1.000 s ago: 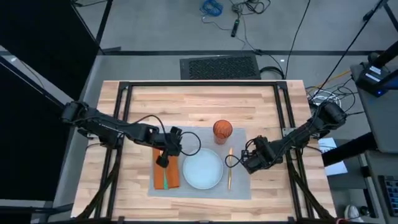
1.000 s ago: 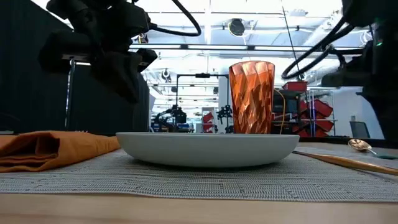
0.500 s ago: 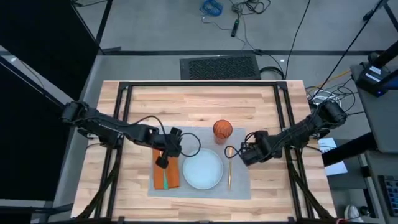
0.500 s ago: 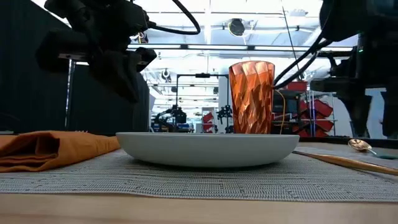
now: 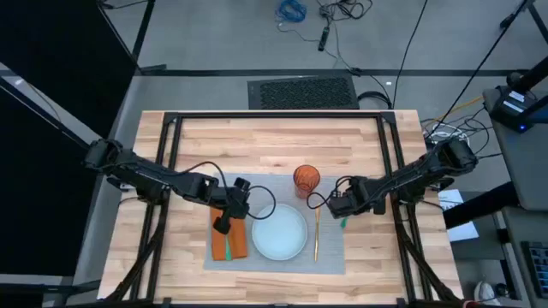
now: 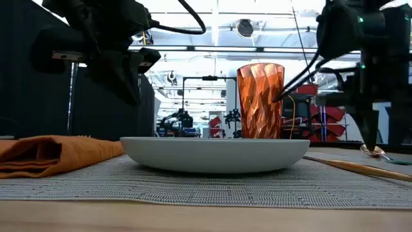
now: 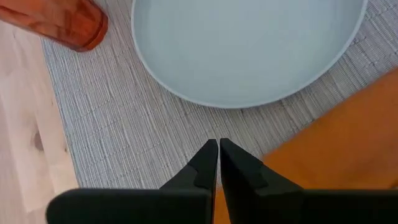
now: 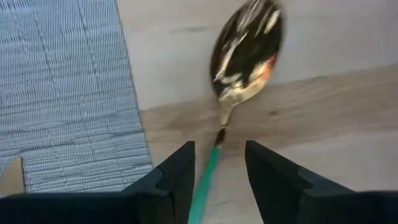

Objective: Set table place
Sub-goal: Put the green spoon to the right of the gold table knife on the gray placemat

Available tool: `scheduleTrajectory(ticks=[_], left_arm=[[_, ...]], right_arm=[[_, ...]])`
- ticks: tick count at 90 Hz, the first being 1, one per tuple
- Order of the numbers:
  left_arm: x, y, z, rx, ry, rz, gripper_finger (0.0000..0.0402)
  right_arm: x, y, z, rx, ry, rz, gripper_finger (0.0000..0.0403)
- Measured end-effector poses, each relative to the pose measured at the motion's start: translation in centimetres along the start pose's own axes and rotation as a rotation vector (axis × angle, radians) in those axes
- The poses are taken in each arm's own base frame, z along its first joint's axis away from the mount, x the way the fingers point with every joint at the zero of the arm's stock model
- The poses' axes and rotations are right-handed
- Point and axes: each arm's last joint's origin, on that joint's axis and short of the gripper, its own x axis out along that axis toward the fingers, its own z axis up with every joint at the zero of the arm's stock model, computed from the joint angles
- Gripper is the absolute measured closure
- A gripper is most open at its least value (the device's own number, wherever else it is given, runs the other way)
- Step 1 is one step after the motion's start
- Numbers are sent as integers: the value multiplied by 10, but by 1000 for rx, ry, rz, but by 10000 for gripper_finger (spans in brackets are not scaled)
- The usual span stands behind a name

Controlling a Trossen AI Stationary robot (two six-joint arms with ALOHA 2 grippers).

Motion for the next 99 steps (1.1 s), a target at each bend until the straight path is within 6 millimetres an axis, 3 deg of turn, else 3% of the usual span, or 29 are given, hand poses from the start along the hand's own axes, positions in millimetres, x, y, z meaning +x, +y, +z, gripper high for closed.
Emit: scheduleTrajectory(ticks=[23,46,79,99], left_arm=[[0,0,0,1,0,0,398],[0,0,1,1,-8,3,398],[0,0,-1,1,9,-3,398],[0,0,-1,1,9,-3,398]], right_arm=[[13,-5,1,13,12,30,272],[14,-2,0,-12,12,69,392],[12,-4,-7,-44,-13,95,401],[-1,0,-23,-79,17,135,402]])
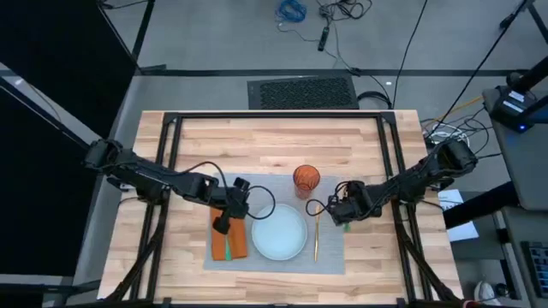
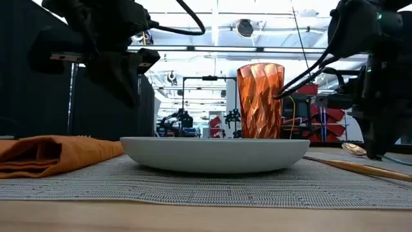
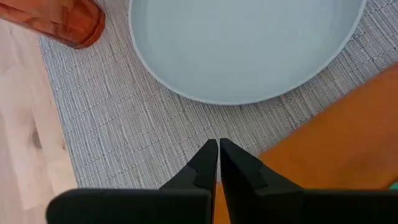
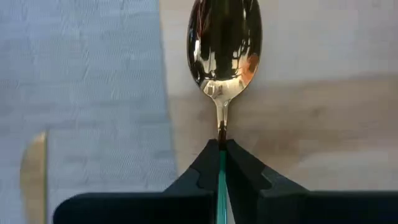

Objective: Set table place
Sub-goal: Put the green spoon to the right of the gold table knife on the gray placemat

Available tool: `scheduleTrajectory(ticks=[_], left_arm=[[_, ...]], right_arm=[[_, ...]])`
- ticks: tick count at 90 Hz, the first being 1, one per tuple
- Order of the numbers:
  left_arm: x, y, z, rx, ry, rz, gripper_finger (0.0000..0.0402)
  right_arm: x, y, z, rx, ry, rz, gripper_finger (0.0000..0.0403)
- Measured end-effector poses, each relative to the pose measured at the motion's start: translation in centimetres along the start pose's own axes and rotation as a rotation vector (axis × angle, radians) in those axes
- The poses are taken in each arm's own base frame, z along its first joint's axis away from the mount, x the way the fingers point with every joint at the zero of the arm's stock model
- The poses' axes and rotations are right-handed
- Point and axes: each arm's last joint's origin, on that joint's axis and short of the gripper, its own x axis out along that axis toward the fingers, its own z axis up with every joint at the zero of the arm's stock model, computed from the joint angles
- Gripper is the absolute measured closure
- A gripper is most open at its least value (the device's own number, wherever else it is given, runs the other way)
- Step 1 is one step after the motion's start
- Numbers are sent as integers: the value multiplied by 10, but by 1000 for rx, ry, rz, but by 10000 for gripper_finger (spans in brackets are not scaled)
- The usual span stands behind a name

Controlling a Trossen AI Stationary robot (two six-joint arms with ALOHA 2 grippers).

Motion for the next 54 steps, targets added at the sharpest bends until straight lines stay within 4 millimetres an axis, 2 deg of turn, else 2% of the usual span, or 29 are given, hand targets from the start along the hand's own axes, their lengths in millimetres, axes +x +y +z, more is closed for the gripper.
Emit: scheduleTrajectory(ticks=[35,54], left_arm=[[0,0,1,0,-8,3,398],[0,0,1,-1,-14,5,398]], right_arm=[[-26,12,-19,-27,-34,120,403],[-27,17,-22,-19,-21,150,403]])
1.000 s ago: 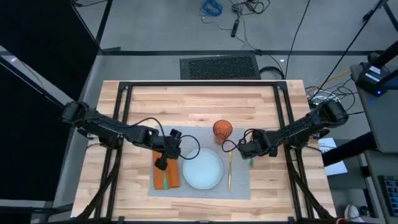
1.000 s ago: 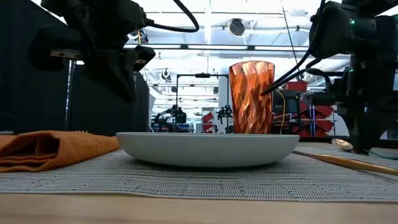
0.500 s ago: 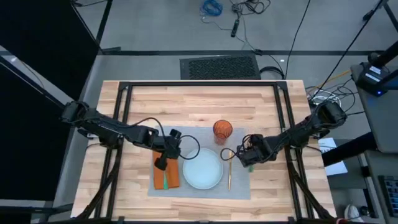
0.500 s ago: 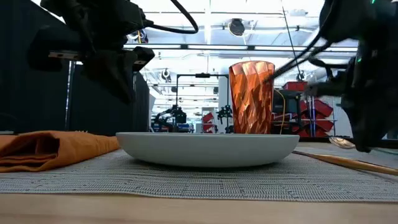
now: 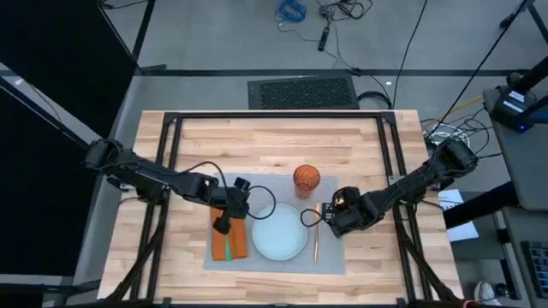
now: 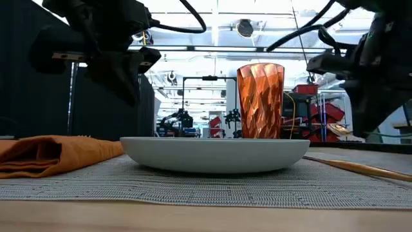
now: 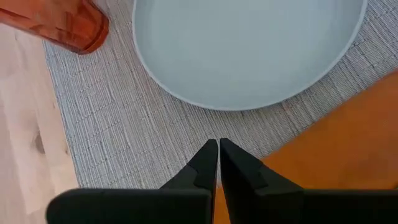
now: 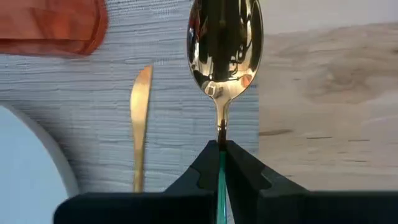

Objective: Set table place
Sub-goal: Put the green spoon to the right of the gold table knife on the gray placemat, then return to Home Position

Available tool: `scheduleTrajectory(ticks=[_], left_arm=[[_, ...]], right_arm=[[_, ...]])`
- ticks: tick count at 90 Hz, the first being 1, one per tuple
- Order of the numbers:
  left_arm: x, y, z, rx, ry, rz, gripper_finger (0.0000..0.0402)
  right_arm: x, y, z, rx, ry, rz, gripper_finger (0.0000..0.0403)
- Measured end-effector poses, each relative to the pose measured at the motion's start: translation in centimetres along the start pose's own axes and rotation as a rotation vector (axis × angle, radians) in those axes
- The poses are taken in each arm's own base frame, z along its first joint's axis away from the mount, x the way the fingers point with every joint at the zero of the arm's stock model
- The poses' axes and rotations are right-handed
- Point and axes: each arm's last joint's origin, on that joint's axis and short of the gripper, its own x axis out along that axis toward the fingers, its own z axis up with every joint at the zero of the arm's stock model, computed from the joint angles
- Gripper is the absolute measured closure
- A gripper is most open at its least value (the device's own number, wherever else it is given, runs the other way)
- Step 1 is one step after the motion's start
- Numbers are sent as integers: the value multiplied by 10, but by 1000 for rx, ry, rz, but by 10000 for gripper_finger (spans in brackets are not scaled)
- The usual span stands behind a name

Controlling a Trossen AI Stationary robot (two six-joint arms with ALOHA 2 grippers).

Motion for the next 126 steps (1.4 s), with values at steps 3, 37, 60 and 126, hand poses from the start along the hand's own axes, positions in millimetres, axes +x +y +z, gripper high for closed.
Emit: scheduleTrajectory(ticks=[3,37,60,126], left_arm=[[0,0,0,0,2,-1,398],[0,0,0,0,5,-2,398],[0,0,0,0,5,-2,398],[0,0,0,-4,5,-2,398]], right_arm=[[1,1,-1,2,3,6,403],[18,4,-17,-14,45,-5,403],[18,1,-23,-28,67,-16,403],[17,1,-26,-35,88,-4,325]])
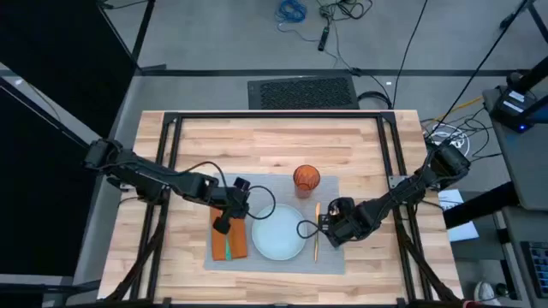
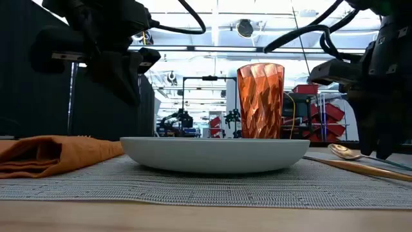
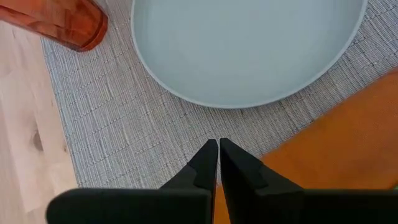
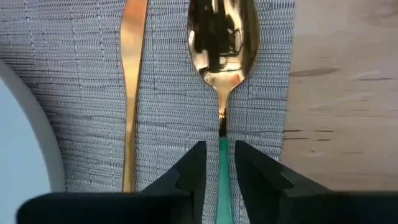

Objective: Set table place
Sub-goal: Return to Home Position

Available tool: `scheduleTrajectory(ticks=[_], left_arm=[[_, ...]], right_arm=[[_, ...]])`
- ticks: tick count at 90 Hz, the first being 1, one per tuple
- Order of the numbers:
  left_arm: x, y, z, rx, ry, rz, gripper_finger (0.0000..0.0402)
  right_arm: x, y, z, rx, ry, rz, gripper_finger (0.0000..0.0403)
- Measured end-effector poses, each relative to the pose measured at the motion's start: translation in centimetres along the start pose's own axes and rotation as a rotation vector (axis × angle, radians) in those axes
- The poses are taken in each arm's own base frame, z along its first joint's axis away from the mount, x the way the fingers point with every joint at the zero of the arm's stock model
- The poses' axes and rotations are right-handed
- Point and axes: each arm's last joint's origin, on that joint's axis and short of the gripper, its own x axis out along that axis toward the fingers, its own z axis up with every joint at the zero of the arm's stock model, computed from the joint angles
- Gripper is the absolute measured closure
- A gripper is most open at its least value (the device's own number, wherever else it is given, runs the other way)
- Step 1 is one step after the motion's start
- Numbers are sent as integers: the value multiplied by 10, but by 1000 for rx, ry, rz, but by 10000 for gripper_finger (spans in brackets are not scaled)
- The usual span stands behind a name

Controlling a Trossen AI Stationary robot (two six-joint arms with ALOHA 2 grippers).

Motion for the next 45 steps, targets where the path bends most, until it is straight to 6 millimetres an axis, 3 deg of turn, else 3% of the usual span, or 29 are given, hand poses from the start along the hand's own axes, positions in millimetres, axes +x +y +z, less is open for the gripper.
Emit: scheduleTrajectory(ticks=[29,45], left_arm=[[0,0,0,-19,5,-2,398],[0,0,-3,-21,44,24,398]], right_arm=[[-4,-2,-2,-22,-38,28,321],[-29,0,-8,-87,-90,-27,321]])
